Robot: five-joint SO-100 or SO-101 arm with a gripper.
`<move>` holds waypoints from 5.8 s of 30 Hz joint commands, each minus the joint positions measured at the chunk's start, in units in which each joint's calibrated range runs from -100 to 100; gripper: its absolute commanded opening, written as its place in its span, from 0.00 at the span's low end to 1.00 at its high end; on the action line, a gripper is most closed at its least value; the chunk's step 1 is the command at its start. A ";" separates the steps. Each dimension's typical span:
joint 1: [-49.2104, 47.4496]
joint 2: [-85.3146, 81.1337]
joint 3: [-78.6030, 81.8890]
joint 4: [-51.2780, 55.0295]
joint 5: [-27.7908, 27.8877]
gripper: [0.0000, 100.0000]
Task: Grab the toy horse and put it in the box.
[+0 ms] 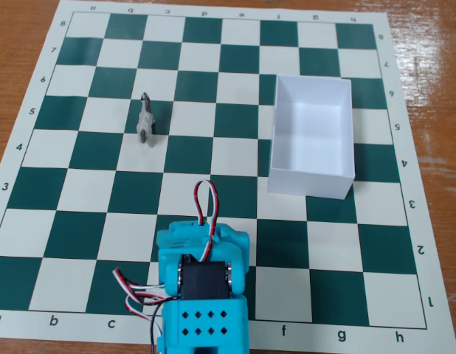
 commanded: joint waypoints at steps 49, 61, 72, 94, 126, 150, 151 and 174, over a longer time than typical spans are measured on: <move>-9.41 95.08 -72.01 -26.36 -8.75 0.36; -10.62 108.62 -83.66 -27.03 -9.48 0.36; -9.76 117.56 -92.67 -27.03 -9.24 0.36; -7.98 123.49 -97.59 -27.53 -8.99 0.00; 20.24 81.46 -58.26 -49.12 0.58 0.00; 19.17 102.25 -61.45 -70.63 0.87 0.24; 19.09 102.25 -61.45 -70.63 0.92 0.27; 9.95 38.45 -19.67 -43.97 0.43 0.31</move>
